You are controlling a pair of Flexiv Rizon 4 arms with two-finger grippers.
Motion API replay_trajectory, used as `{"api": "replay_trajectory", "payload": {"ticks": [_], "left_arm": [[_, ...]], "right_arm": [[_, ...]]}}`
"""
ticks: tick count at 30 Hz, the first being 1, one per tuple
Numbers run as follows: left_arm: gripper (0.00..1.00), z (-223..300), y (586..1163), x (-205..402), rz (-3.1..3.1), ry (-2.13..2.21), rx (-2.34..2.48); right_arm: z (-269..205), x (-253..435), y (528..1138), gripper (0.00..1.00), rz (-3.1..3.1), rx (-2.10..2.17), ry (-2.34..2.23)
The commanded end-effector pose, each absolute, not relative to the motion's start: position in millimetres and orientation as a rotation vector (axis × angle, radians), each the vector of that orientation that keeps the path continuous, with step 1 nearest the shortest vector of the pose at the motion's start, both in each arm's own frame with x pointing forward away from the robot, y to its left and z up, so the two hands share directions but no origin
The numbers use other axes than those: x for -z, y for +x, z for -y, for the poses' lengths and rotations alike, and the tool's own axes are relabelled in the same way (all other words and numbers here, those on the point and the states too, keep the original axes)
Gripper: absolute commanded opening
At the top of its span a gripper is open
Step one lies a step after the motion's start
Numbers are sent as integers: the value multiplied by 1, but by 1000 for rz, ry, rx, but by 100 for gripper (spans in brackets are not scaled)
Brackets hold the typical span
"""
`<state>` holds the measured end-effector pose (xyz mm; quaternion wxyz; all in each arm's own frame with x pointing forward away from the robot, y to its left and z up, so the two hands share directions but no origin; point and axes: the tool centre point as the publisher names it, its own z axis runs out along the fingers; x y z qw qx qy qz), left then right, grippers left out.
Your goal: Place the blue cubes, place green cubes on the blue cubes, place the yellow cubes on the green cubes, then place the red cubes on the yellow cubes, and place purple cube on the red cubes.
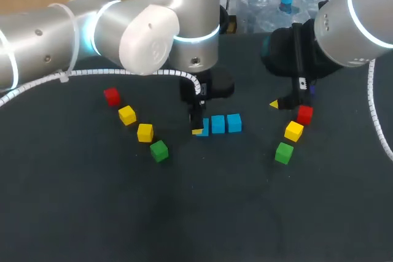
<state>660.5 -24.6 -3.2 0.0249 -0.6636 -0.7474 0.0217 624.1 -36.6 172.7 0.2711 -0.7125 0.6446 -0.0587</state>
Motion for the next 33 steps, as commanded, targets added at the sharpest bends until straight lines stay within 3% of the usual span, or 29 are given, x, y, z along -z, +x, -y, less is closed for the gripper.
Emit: {"api": "replay_trajectory", "payload": {"ticks": [1, 6, 7, 9, 11, 13, 14, 18, 20, 21, 33], "left_arm": [[3, 25, 665, 3, 2308, -2048, -64], [2, 25, 666, 3, 2312, -2044, -63], [5, 25, 666, 3, 2312, -2044, -64], [26, 26, 666, 2, 2319, -2038, -71], [7, 26, 666, 2, 2319, -2038, -79], [14, 26, 665, 2, 2317, -2039, -82], [23, 26, 665, 2, 2319, -2037, -86], [25, 25, 665, 2, 2313, -2039, -81], [58, 25, 665, 1, 2307, -2039, -78], [100, 24, 665, 1, 2306, -2040, -76], [100, 25, 666, 1, 2319, -2033, -101]], "right_arm": [[36, -171, 623, 100, -1736, 165, -1912], [36, -171, 623, 100, -1736, 165, -1912], [36, -171, 623, 100, -1736, 165, -1912], [36, -171, 623, 100, -1736, 165, -1912], [36, -171, 623, 100, -1736, 165, -1912], [36, -171, 623, 100, -1736, 165, -1912], [36, -171, 623, 100, -1736, 165, -1912], [36, -171, 623, 100, -1736, 165, -1912], [36, -171, 623, 100, -1736, 165, -1912], [36, -171, 623, 100, -1736, 165, -1912], [36, -171, 623, 100, -1736, 165, -1912]]}}
